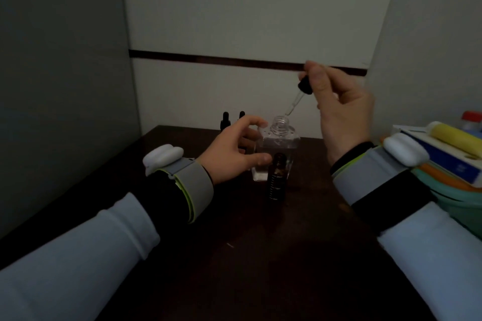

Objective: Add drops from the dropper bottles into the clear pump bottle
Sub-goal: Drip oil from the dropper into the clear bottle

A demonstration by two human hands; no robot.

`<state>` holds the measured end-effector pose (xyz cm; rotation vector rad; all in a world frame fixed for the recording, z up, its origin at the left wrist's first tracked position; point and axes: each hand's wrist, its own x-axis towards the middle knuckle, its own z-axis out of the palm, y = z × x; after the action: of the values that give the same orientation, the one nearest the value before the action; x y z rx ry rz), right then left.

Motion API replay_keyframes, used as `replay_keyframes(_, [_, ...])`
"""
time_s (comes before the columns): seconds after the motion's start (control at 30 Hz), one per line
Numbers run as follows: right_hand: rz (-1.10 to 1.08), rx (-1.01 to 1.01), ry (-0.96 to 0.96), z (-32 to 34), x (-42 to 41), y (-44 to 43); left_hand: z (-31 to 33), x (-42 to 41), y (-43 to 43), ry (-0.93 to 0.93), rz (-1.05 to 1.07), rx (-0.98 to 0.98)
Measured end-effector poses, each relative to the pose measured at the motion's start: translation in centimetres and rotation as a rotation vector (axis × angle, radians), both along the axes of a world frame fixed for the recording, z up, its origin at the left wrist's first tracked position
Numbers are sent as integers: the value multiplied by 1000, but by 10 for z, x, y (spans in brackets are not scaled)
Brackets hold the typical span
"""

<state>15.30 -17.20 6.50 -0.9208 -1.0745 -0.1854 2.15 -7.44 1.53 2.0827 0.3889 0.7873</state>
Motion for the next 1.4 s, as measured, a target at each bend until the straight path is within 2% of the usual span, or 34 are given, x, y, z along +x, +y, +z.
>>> replay_keyframes(0.2, [-57, -266, -139, -19, 4, 12, 0, 0, 0, -7, -7, 3])
replay_keyframes(0.7, [7, -356, -111, -23, 2, 11, 0, 1, 1, -8, -12, -4])
replay_keyframes(1.17, [16, -321, -92, -22, -1, 9, 0, 0, 0, -10, -10, 11])
replay_keyframes(1.4, [-31, -38, 6, -3, -5, -2, -1, 1, 3, 8, -11, 11])
